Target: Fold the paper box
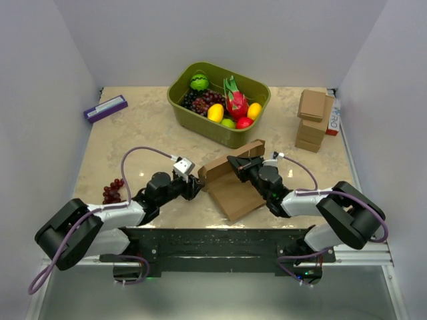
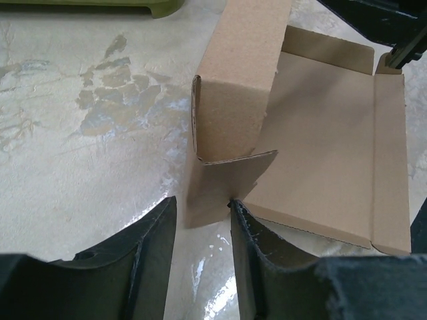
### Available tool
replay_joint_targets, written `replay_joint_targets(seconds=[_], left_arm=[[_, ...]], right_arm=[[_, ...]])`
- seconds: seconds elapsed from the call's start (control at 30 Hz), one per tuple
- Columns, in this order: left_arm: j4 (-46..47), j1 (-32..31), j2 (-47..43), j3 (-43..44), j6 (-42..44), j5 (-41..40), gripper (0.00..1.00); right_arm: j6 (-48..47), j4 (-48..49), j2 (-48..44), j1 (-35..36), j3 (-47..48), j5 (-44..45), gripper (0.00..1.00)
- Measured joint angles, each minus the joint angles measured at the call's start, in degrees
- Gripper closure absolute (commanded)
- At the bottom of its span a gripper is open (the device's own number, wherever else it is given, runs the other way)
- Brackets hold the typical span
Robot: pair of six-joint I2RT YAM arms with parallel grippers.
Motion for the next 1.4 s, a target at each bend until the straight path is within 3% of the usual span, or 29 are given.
replay_joint_targets(seconds=[0.23, 0.97, 1.4], left_arm=[[3.65, -0.35, 3.08, 0.02, 0.07, 0.90, 0.67], [9.70, -2.62, 7.15, 0.02, -2.10, -0.55, 0.69], [10.40, -4.79, 7.96, 0.31, -6.29, -11.65, 0.76]], right_arm=[[0.00, 0.04, 0.22, -0.02, 0.00, 0.15, 1.00], [0.02, 0.26, 0.35, -0.28, -0.02, 0.92, 1.00], [0.04, 0.28, 0.35, -0.33, -0.07, 1.51, 1.00]])
